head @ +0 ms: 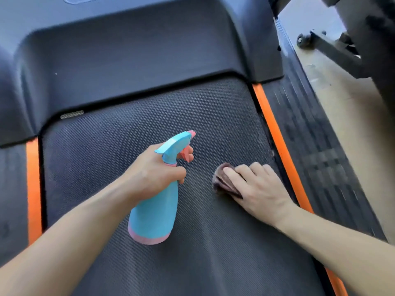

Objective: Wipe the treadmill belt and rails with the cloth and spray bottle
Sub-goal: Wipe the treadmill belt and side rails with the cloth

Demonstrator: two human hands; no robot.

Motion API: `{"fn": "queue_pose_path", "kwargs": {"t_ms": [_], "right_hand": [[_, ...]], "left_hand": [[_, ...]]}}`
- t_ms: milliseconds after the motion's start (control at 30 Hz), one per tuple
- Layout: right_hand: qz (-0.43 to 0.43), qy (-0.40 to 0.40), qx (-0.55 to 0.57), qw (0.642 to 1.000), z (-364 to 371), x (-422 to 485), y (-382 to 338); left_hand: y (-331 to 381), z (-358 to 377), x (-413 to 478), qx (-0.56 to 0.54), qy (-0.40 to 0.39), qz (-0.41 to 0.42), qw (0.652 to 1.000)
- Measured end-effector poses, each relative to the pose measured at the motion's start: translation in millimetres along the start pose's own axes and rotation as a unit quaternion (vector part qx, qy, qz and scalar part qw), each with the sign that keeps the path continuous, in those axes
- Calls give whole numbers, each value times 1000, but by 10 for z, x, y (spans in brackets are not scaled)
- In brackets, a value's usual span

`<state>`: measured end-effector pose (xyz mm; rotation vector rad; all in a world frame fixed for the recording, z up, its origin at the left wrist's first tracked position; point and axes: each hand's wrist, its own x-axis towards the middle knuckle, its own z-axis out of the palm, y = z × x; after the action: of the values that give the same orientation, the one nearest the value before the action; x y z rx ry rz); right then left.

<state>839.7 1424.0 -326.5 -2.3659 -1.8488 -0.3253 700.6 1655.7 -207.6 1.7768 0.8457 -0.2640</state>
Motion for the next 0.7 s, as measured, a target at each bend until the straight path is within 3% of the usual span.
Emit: {"fn": "queue_pose_path", "kwargs": {"t_ms": [100, 233, 333, 567, 700], "right_hand": [[15, 6, -31, 999, 94, 228, 279], [182, 16, -82, 980, 216, 930, 619], [253, 3, -99, 962, 191, 951, 449], [191, -15, -41, 981, -24, 15, 192], [235, -39, -23, 971, -98, -389, -30]], "left_hand": [[34, 89, 20, 13, -20, 12, 1000], [59, 189, 21, 47, -25, 23, 998], [75, 239, 8, 56, -29, 13, 998], [229, 376, 23, -25, 9, 6, 1000], [227, 622, -92, -32, 18, -1, 999]]}}
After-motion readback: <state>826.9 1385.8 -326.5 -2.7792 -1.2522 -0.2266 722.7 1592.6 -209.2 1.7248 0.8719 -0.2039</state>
